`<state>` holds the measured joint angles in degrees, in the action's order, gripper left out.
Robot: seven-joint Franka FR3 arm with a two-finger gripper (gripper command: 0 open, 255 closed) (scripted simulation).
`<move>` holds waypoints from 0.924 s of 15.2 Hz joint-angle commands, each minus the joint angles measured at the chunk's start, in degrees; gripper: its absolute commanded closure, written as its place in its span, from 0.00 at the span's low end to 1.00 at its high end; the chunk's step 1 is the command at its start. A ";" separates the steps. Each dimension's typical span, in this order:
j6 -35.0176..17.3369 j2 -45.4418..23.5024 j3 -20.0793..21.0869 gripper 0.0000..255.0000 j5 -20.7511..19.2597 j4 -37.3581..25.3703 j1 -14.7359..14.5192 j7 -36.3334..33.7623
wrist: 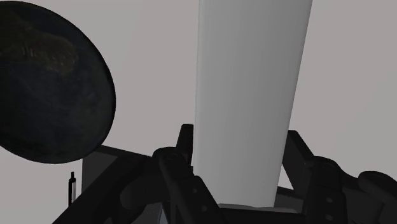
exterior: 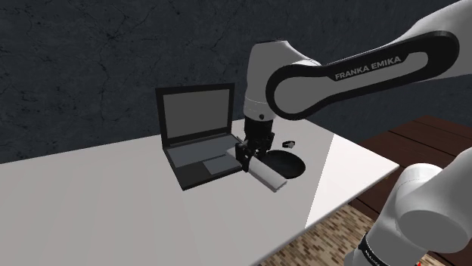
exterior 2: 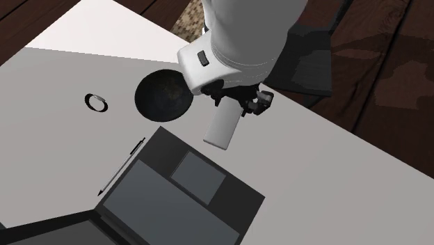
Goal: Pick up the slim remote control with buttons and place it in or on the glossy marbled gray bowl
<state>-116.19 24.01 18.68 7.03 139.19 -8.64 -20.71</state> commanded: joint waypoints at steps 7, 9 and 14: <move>1.10 5.33 -8.90 1.00 -3.00 4.62 4.22 11.47; 1.21 5.90 -11.19 1.00 -4.14 5.15 5.54 14.35; 1.24 5.94 -17.46 1.00 -7.49 5.16 9.36 22.21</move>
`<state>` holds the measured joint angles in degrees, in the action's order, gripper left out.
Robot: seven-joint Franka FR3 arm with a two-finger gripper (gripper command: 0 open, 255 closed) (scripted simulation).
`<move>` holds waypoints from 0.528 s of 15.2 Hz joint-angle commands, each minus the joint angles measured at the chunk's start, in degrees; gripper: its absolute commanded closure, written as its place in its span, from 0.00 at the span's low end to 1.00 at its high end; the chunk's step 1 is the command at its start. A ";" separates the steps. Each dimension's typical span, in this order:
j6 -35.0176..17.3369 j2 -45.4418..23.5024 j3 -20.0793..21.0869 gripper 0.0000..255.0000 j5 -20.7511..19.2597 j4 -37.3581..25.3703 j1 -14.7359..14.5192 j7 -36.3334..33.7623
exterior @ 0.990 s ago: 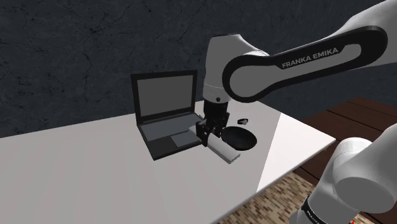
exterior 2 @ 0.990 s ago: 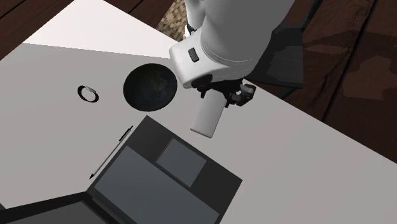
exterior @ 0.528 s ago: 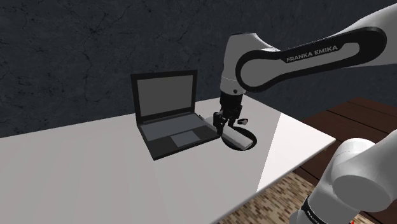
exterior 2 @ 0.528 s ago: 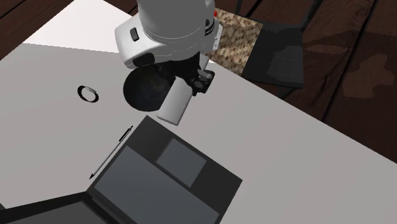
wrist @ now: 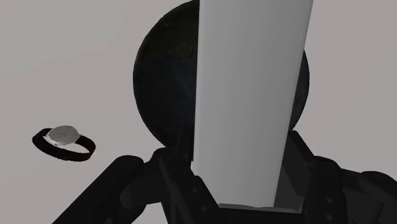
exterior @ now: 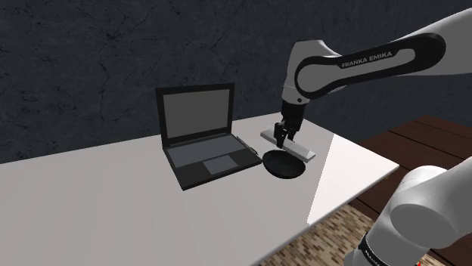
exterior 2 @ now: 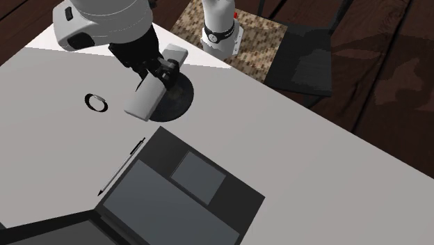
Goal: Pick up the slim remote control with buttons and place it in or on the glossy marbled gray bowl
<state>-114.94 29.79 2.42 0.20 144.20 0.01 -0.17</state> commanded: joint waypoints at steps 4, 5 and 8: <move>-3.41 -0.86 -1.17 1.00 -0.69 2.54 0.71 1.60; -4.27 -1.16 -1.16 1.00 -0.70 3.10 0.71 1.58; -6.91 -2.16 -1.14 1.00 -0.72 4.74 0.72 1.53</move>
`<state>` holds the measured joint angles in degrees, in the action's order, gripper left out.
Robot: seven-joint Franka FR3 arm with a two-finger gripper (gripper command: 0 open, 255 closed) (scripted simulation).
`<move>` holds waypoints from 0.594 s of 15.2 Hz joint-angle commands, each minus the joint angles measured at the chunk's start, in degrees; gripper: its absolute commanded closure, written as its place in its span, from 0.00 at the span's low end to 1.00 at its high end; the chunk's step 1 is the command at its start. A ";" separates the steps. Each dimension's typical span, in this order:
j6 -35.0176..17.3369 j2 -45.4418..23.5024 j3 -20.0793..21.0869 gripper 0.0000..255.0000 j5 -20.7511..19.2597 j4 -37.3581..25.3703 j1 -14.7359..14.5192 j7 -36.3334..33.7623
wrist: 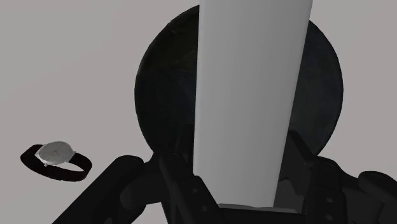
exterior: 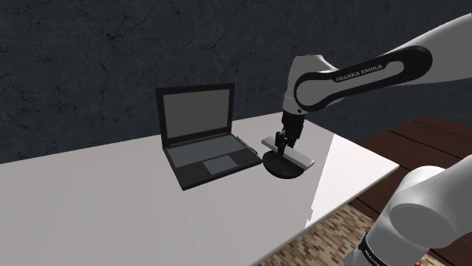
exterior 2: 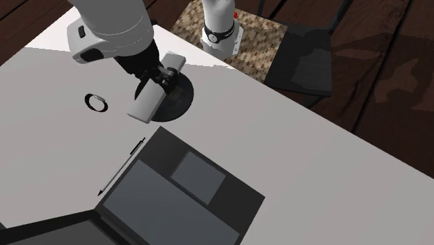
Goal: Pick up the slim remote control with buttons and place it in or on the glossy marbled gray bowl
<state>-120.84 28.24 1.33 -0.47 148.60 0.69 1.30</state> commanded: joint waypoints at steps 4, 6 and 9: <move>-4.61 -2.20 -0.02 1.00 -0.09 2.35 0.07 -0.01; -6.74 -3.25 0.00 1.00 -0.12 3.43 0.09 -0.06; -6.74 -3.25 0.00 1.00 -0.12 3.43 0.09 -0.07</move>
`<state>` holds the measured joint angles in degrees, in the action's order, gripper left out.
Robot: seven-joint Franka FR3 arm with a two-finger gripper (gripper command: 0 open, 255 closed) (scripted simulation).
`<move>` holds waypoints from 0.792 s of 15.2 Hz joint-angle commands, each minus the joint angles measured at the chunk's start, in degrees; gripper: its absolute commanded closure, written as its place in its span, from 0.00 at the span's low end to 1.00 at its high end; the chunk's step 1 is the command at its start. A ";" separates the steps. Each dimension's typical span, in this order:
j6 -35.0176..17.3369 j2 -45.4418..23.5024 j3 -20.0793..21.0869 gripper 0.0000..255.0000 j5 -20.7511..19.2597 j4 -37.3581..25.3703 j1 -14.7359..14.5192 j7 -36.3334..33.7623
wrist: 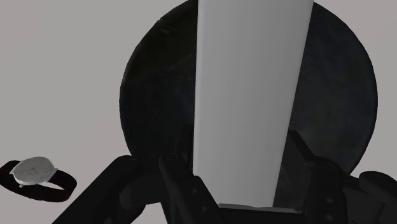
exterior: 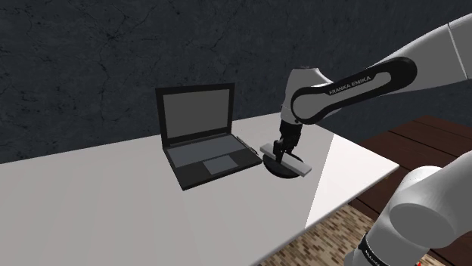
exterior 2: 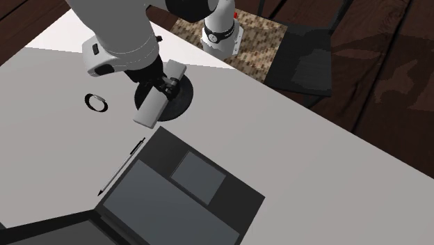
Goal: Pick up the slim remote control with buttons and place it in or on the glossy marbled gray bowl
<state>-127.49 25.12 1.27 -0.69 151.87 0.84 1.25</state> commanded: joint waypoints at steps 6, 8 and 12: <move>-0.10 -0.15 0.05 0.00 0.09 0.14 -0.09 -0.03; -0.11 -0.16 0.06 0.00 0.09 0.14 -0.09 -0.05; 2.21 1.03 0.04 0.00 0.13 -0.99 -0.12 0.00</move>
<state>-126.48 25.72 1.29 -0.59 151.60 0.76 1.27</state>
